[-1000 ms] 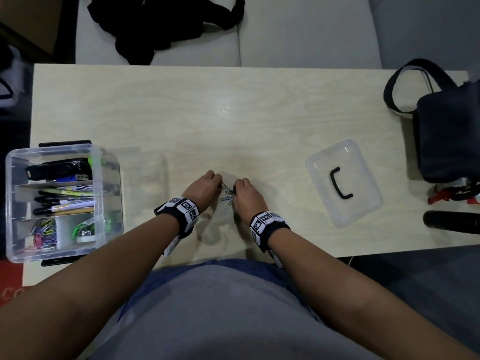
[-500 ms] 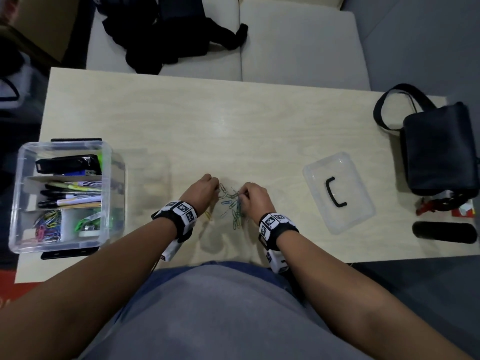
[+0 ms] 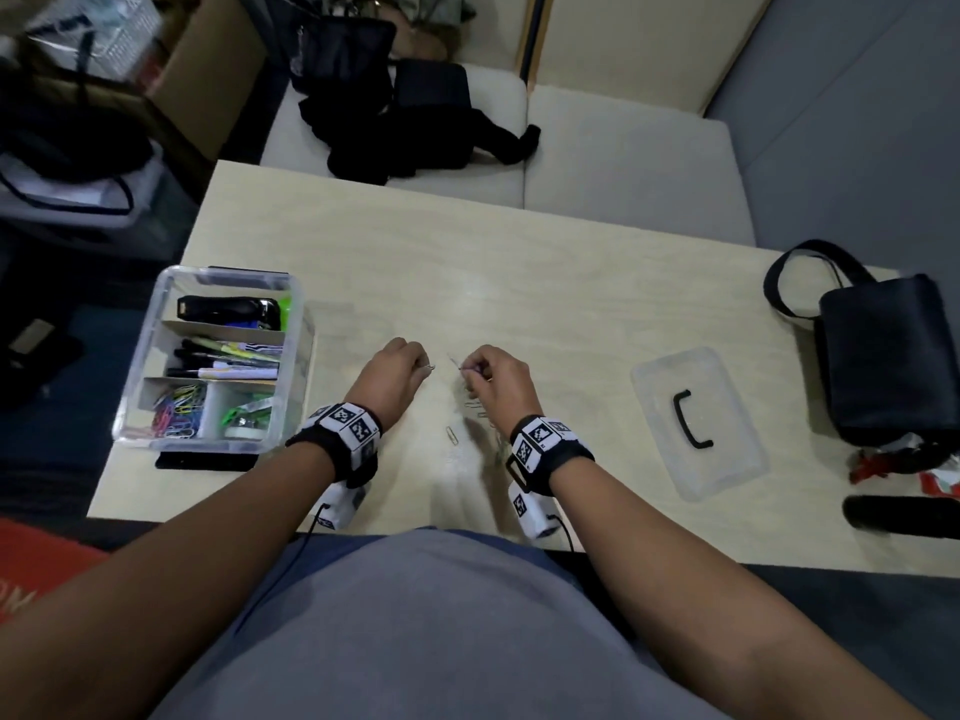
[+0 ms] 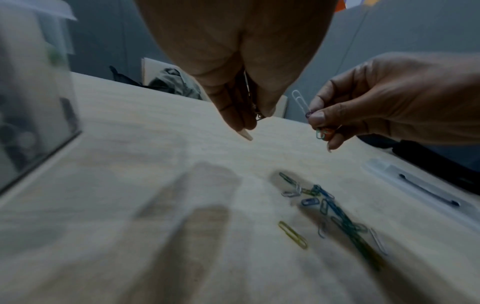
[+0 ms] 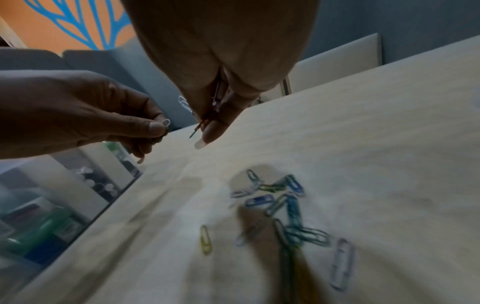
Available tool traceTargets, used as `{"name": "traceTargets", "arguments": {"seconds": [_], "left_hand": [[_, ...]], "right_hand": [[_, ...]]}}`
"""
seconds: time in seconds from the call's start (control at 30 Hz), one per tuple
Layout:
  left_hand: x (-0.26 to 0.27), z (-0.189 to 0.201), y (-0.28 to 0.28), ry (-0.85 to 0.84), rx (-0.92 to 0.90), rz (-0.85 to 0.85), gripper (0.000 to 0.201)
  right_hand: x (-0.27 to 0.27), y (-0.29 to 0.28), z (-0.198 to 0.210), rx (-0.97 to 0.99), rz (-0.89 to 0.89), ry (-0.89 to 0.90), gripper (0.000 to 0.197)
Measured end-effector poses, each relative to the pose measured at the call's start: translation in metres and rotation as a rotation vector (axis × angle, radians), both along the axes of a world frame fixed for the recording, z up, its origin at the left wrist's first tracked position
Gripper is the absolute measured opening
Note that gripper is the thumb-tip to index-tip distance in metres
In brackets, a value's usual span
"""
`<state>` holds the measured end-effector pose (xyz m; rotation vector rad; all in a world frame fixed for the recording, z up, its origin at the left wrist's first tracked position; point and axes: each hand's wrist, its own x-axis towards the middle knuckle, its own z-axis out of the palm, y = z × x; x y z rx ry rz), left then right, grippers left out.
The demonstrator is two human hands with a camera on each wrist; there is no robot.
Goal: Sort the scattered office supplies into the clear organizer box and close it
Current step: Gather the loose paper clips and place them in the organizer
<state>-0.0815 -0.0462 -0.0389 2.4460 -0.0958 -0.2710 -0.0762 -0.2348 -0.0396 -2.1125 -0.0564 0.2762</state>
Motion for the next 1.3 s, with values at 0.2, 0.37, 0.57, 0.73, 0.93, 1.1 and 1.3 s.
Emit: {"name": "traceTargets", "arguments": {"seconds": [0.2,0.37,0.57,0.73,0.93,1.1,1.3], "left_hand": [[-0.017,0.019,0.042,-0.051,-0.004,0.143,0.010],[-0.031,0.034,0.083,-0.104,0.008,0.297,0.008],[-0.053,0.051,0.130,-0.163,0.023,0.490,0.009],[-0.074,0.056,0.179,-0.152,0.083,0.651,0.008],[-0.090,0.049,0.217,-0.014,0.247,0.657,0.009],[-0.086,0.046,0.227,0.034,0.302,0.587,0.011],[-0.085,0.051,0.242,-0.041,0.307,0.583,0.011]], "right_hand": [[0.008,0.052,0.021,0.099,0.080,-0.040,0.009],[0.008,0.097,0.036,0.144,0.183,-0.051,0.010],[0.005,0.148,0.047,0.153,0.302,-0.063,0.008],[0.006,0.186,0.053,0.134,0.371,-0.099,0.008],[0.001,0.218,0.055,0.114,0.412,-0.118,0.007],[-0.005,0.237,0.051,0.078,0.429,-0.105,0.009],[-0.008,0.257,0.052,0.022,0.460,-0.098,0.007]]}}
